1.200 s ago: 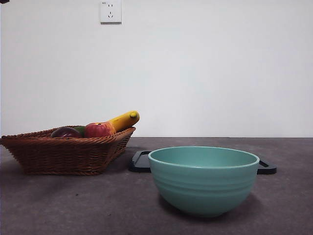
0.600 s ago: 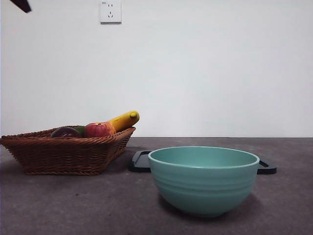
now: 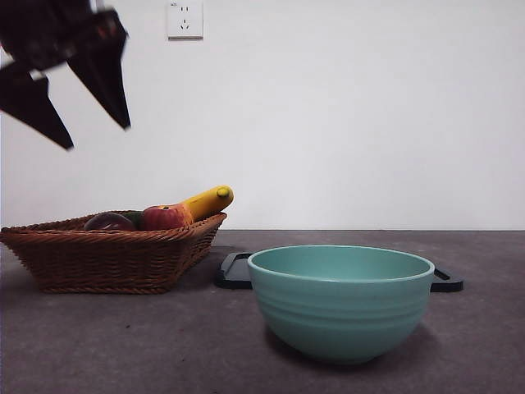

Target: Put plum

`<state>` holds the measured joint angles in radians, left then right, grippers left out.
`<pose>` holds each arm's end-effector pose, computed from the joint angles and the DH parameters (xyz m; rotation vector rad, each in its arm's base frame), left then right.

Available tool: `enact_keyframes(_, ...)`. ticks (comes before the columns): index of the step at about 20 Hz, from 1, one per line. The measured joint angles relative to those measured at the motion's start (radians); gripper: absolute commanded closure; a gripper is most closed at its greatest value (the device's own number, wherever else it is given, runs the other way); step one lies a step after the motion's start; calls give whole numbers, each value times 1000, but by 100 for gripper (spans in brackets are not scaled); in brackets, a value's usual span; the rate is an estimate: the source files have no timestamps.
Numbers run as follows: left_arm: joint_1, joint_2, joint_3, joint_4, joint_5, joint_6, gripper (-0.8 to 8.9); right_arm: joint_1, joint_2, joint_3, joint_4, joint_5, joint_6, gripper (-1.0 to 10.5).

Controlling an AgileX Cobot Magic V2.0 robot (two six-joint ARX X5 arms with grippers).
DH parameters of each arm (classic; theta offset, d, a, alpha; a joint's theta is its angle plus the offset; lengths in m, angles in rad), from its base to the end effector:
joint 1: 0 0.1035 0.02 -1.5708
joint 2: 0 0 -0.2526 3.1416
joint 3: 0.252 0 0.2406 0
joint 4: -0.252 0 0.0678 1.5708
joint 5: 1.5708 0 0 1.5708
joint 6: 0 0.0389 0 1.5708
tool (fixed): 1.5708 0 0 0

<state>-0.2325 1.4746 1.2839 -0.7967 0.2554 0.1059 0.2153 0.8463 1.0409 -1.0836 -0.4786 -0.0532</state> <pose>0.2838 -0.0773 0.2817 0.0837 0.9718 -0.4996 0.1272 0.0461 0.3171 0.0713 0.8803 0.6702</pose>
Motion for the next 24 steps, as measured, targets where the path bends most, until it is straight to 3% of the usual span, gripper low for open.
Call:
enact_keyframes(12,0,263,1,130,-68,43,346,0,0,0,0,0,0,520)
enact_keyframes(21,-1,320,2,142,-69,51,347,0,0,0,0,0,0,520)
enact_keyframes(24,-2,320,3,143,-69,54,390,0,0,0,0,0,0,520)
